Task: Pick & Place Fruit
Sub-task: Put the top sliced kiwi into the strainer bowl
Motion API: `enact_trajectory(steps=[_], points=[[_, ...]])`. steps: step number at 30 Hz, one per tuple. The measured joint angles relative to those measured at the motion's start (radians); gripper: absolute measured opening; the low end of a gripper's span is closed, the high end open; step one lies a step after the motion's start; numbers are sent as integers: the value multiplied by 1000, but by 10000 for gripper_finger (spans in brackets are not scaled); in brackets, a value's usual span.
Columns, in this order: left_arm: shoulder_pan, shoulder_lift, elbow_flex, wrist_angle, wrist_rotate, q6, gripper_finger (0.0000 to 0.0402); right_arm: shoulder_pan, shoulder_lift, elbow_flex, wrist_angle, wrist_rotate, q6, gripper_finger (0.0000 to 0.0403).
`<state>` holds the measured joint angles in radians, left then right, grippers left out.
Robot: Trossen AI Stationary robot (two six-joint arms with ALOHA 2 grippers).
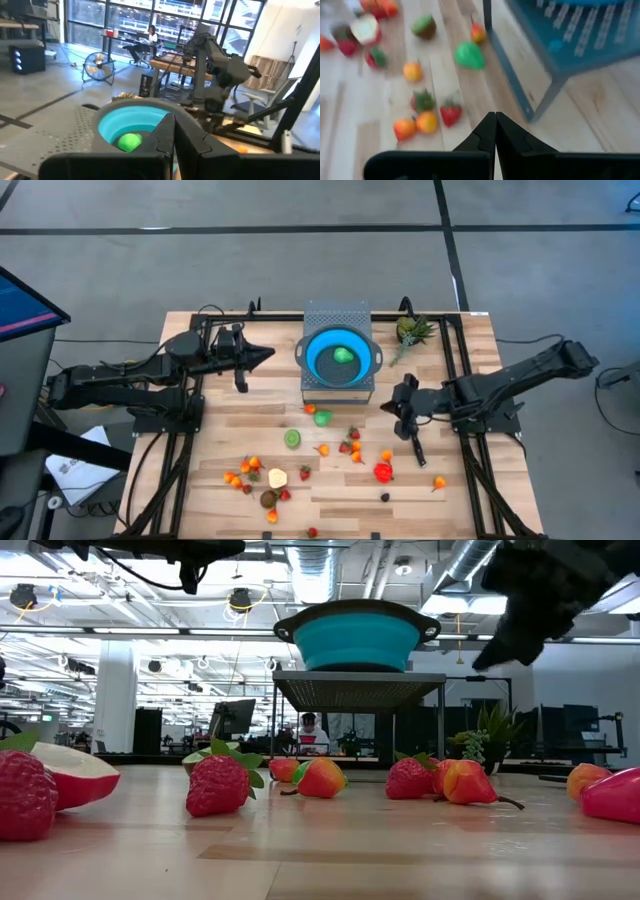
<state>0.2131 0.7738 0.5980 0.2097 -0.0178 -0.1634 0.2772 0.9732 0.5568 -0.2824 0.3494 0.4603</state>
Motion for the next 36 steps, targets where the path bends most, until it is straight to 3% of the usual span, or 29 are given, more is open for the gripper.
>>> enact_trajectory(steps=[5, 13, 19, 30, 36], points=[[-21, 22, 0, -3, 0, 46, 1, 4, -9, 0, 191, 98, -45, 0], [-160, 157, -32, -2, -38, 25, 1, 4, 41, 0, 330, 101, -133, 0], [-265, 230, -35, 3, -189, -2, 1, 26, 42, 0, 260, 97, -71, 0], [-516, 313, -35, 9, -464, -207, 1, 10, 42, 0, 295, 94, -147, 0], [-541, 356, 0, 22, -544, -169, 1, 41, 42, 0, 276, 70, -53, 0]])
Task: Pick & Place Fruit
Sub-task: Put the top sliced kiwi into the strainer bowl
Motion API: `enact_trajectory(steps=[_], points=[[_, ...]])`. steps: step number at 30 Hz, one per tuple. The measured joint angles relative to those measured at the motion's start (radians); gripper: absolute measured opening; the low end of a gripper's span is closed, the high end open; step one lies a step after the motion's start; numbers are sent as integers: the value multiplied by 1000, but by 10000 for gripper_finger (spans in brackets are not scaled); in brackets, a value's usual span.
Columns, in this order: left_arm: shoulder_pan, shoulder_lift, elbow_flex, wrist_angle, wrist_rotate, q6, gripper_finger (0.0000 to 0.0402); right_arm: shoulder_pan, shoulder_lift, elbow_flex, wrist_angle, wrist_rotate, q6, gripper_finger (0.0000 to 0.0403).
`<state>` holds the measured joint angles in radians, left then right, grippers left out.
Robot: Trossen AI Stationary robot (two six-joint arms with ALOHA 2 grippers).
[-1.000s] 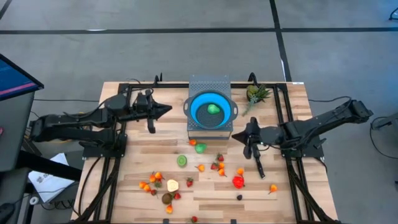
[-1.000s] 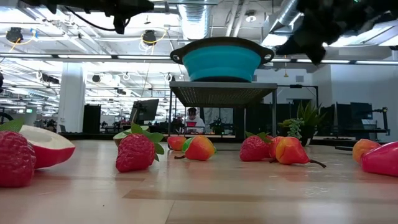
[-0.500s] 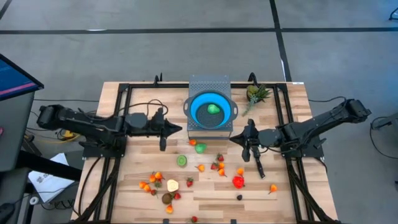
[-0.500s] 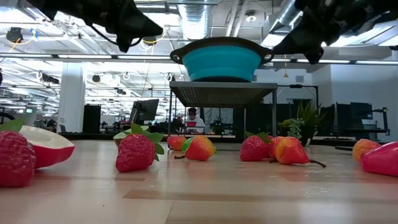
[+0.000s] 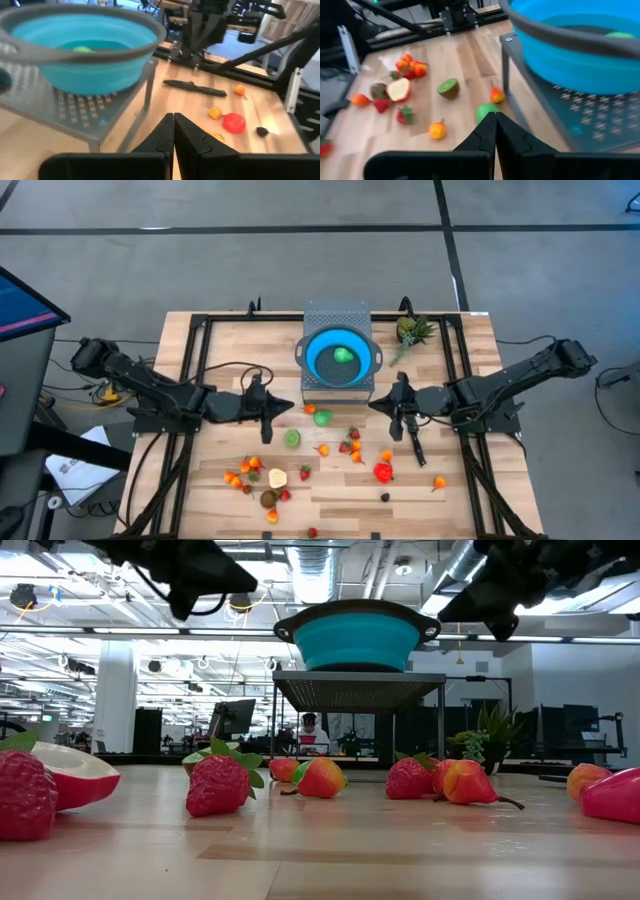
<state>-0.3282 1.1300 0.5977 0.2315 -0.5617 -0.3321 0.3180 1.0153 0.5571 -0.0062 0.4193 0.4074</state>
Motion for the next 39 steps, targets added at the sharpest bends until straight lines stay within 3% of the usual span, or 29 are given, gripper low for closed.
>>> enact_trajectory(steps=[7, 14, 20, 30, 34, 39], points=[[-18, 80, 10, -15, -5, 71, 1, 36, 0, 0, 3, 20, 34, 0], [-85, 156, 10, -11, -90, 61, 1, 14, 0, 0, 18, 31, 30, 0], [-149, 153, 38, -5, -150, 20, 1, 10, 0, 0, 14, 27, 17, 0], [-192, 137, 69, -3, -149, 55, 6, 10, 0, 0, 13, 24, -25, 0], [-161, 138, 68, -7, -123, 21, 37, 10, 0, 0, 9, 24, -25, 0], [-119, 138, 68, -28, -52, -8, 119, 10, 0, 1, -17, 20, -25, 0]])
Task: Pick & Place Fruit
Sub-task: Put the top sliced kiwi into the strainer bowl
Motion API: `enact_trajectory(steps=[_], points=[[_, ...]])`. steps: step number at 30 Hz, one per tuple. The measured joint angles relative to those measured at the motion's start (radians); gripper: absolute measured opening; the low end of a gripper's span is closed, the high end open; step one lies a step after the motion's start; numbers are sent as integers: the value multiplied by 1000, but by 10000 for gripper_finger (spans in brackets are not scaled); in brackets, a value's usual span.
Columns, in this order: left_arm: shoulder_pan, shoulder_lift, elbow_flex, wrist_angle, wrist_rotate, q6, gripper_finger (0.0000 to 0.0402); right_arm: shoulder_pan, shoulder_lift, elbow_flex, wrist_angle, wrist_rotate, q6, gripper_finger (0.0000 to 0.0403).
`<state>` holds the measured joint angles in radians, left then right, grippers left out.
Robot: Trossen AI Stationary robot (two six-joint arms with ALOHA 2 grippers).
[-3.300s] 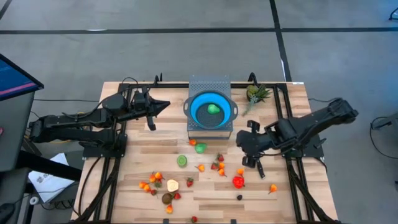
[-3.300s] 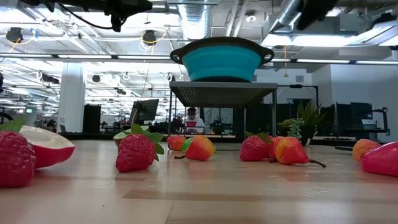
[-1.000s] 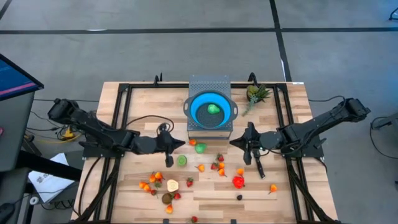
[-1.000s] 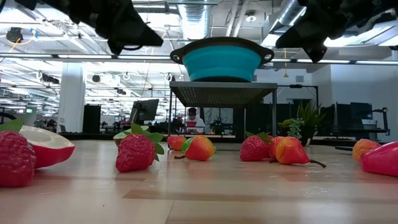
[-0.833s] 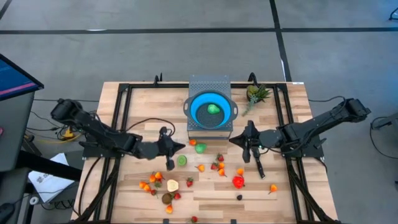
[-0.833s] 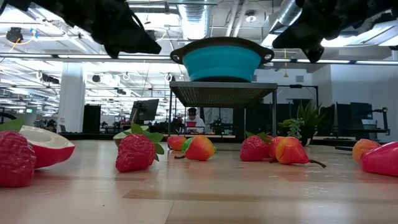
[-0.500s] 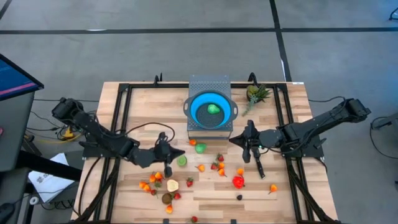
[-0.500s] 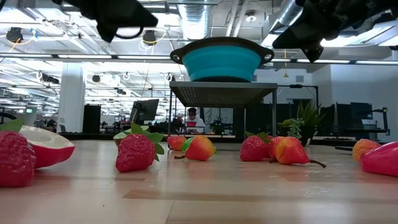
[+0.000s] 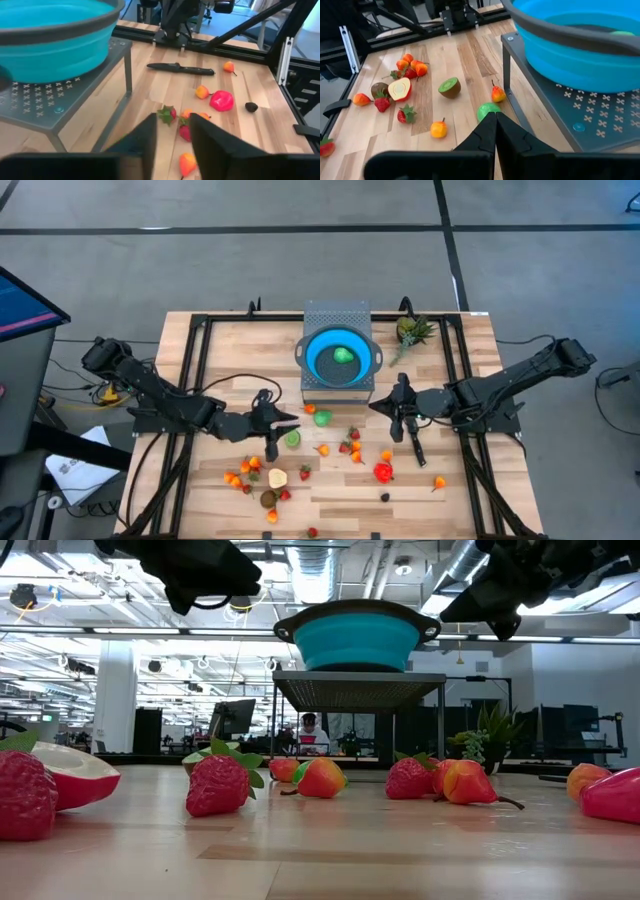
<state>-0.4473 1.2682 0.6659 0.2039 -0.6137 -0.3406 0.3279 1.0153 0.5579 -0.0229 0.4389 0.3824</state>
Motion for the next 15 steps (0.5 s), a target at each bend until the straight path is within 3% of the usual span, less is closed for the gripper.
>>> enact_trajectory(steps=[9, 15], points=[[17, 0, 0, -6, 139, 50, 296, 0, 0, 0, -16, 0, 0, 0], [16, 0, -4, -4, 246, 73, 340, 0, 0, 0, -15, 0, 0, 0]])
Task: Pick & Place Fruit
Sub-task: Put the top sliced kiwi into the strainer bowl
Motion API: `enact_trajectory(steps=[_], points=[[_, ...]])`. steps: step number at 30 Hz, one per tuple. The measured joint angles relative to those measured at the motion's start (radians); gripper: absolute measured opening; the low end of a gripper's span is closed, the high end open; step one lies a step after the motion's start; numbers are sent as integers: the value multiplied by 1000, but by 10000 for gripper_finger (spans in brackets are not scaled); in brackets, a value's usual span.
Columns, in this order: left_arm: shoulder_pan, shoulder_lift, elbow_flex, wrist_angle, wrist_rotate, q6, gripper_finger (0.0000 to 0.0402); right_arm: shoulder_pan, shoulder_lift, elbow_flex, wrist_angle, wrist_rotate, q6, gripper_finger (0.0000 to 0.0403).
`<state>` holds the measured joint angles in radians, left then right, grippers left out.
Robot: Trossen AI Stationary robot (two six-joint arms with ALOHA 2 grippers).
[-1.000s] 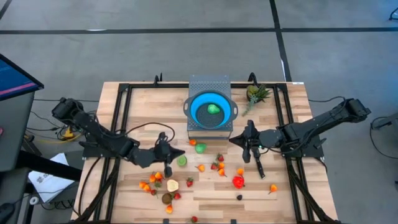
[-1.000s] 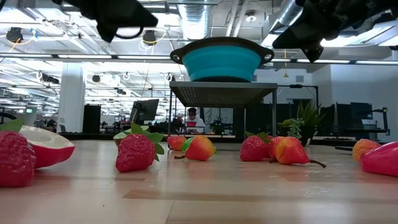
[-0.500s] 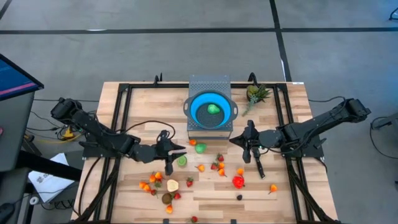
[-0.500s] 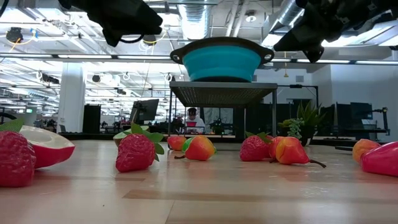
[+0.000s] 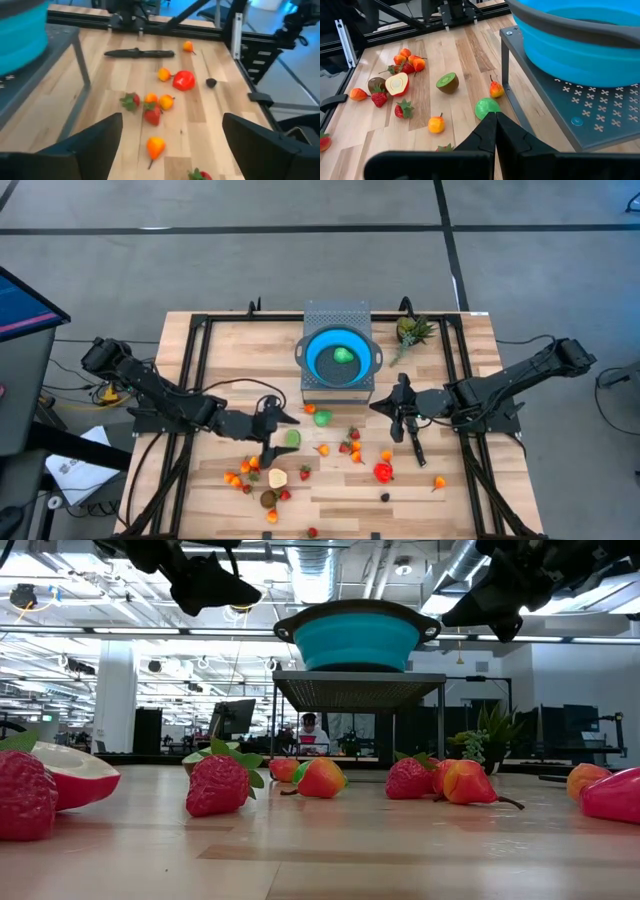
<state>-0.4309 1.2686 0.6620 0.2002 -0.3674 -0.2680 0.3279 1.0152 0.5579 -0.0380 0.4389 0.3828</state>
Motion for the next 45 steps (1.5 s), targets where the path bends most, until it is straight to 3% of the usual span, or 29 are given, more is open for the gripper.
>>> enact_trajectory(steps=[12, 21, 28, 45], points=[[0, 3, -120, 2, -3, -57, 315, -2, 0, 0, 4, 0, 2, 0], [17, 163, -123, 117, -8, -60, 313, -2, 0, 0, 16, 0, 2, 0], [17, 257, -123, 117, -1, -61, 314, -1, 0, 0, 12, 0, 2, 0], [64, 280, -123, 118, 2, -59, 314, -1, 0, 0, 16, 0, 2, 0]])
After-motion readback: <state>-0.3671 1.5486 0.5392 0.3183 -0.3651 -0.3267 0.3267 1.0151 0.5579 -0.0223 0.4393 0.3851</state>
